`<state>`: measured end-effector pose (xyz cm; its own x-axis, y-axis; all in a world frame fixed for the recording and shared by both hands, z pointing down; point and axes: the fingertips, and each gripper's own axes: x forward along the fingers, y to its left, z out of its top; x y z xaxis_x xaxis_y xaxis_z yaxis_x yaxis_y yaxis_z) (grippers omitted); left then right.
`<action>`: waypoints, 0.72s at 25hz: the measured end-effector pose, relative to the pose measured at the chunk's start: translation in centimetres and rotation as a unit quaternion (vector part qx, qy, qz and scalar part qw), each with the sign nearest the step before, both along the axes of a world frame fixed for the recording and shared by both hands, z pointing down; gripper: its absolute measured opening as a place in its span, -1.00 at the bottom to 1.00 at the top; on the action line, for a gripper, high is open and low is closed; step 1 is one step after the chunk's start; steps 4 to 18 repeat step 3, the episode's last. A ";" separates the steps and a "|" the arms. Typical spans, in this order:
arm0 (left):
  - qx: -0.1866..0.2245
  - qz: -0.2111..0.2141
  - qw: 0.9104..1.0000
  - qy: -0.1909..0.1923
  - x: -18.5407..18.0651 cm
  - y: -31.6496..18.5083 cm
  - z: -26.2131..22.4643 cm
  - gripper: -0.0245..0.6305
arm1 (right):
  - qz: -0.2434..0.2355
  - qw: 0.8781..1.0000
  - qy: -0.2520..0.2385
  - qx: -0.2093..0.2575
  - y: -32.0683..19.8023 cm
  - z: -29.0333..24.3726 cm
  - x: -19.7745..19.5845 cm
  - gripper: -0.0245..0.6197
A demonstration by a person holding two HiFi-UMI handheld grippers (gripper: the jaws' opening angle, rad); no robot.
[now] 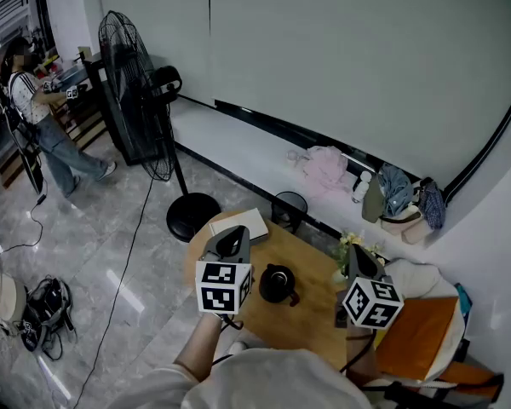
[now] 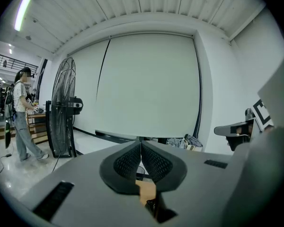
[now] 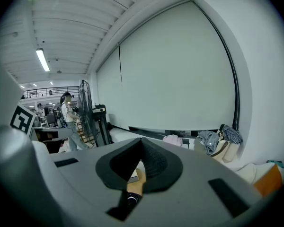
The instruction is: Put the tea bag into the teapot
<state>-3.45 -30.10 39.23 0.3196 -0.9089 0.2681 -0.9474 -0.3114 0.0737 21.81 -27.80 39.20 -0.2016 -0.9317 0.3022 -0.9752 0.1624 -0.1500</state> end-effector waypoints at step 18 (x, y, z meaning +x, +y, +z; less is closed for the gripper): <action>-0.001 0.001 1.000 0.001 -0.2 0.1 0.3 -0.87 | 0.001 1.000 0.000 -0.001 0.1 0.1 -0.2 -0.82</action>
